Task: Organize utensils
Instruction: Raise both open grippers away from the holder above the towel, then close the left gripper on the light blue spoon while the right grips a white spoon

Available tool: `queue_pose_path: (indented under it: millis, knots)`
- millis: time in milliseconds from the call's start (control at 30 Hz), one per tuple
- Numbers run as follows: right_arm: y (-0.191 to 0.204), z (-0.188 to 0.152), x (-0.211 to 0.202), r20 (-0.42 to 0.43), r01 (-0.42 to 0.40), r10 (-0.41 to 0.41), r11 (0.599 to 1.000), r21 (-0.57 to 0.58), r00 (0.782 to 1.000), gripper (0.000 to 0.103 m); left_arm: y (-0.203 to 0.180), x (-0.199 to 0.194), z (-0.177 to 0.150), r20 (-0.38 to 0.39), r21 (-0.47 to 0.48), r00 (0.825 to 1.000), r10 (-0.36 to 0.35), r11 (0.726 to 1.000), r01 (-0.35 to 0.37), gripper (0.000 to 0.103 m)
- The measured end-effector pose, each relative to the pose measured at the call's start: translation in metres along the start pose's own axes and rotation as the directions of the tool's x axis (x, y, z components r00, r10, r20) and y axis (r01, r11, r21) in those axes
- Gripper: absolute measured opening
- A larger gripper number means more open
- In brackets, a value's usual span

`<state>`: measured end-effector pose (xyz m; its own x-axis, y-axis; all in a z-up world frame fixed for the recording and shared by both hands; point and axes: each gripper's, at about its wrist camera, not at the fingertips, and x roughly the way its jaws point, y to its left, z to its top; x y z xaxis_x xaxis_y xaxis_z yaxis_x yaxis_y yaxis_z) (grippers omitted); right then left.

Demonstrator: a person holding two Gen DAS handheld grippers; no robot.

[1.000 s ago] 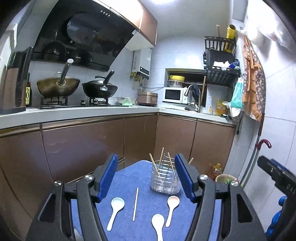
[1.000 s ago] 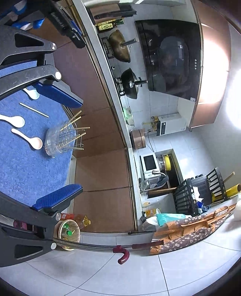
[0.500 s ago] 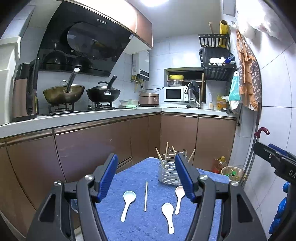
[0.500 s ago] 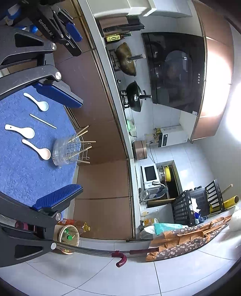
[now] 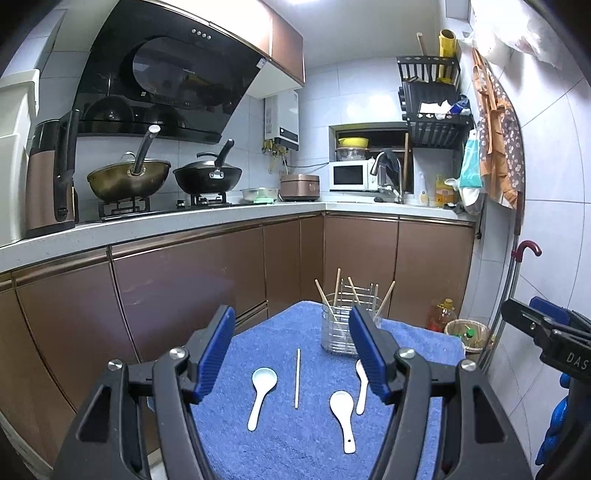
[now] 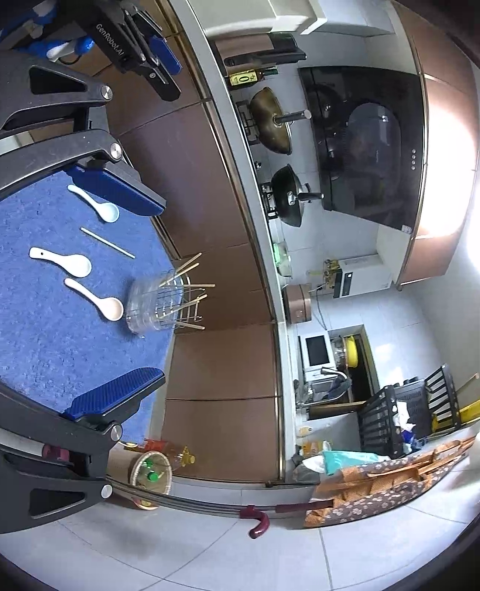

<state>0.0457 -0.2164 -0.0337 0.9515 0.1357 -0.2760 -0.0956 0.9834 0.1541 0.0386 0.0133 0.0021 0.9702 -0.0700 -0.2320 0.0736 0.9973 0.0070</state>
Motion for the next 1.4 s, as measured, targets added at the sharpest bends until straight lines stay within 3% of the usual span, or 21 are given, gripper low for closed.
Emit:
queue_pose_path:
  millis: [167, 300, 367, 467, 567, 633, 767, 867, 1033, 1200, 1400]
  knots:
    - [-0.009, -0.006, 0.012, -0.031, 0.004, -0.004, 1.000, 0.013, 1.000, 0.083, -0.005, 0.014, -0.004, -0.027, 0.011, 1.000, -0.004, 1.000, 0.004, 0.062]
    - [-0.015, -0.012, 0.028, -0.076, -0.014, 0.014, 1.000, 0.009, 0.997, 0.083, 0.008, 0.041, -0.010, -0.095, -0.021, 0.995, -0.012, 1.000, 0.010, 0.062]
    - [-0.018, -0.017, 0.040, -0.111, -0.039, 0.040, 0.999, 0.011, 0.993, 0.083, 0.024, 0.060, -0.016, -0.150, -0.066, 0.988, -0.033, 0.998, 0.023, 0.062]
    - [-0.022, -0.025, 0.065, -0.194, -0.109, 0.113, 0.994, 0.030, 0.974, 0.073, 0.055, 0.095, -0.028, -0.235, -0.151, 0.965, -0.115, 0.985, 0.081, 0.062]
    - [-0.023, -0.038, 0.102, -0.304, -0.189, 0.200, 0.980, 0.066, 0.931, 0.064, 0.088, 0.143, -0.047, -0.344, -0.235, 0.915, -0.211, 0.963, 0.133, 0.062]
    - [-0.023, -0.051, 0.133, -0.384, -0.249, 0.267, 0.964, 0.098, 0.884, 0.059, 0.106, 0.172, -0.059, -0.395, -0.295, 0.879, -0.268, 0.943, 0.155, 0.062]
    - [-0.017, -0.075, 0.187, -0.503, -0.311, 0.325, 0.943, 0.115, 0.801, 0.051, 0.133, 0.241, -0.092, -0.503, -0.412, 0.776, -0.380, 0.895, 0.171, 0.062]
    - [-0.010, -0.093, 0.224, -0.579, -0.326, 0.312, 0.942, 0.083, 0.754, 0.049, 0.142, 0.286, -0.115, -0.555, -0.450, 0.719, -0.419, 0.878, 0.164, 0.060]
    - [-0.007, -0.106, 0.265, -0.628, -0.365, 0.337, 0.927, 0.089, 0.702, 0.042, 0.139, 0.335, -0.136, -0.595, -0.451, 0.666, -0.450, 0.873, 0.186, 0.060]
    - [-0.010, -0.116, 0.297, -0.667, -0.399, 0.372, 0.909, 0.120, 0.646, 0.034, 0.132, 0.360, -0.146, -0.623, -0.415, 0.628, -0.467, 0.877, 0.242, 0.056]
    - [-0.008, -0.129, 0.324, -0.723, -0.438, 0.388, 0.889, 0.132, 0.571, 0.026, 0.126, 0.376, -0.155, -0.667, -0.389, 0.576, -0.473, 0.880, 0.272, 0.033]
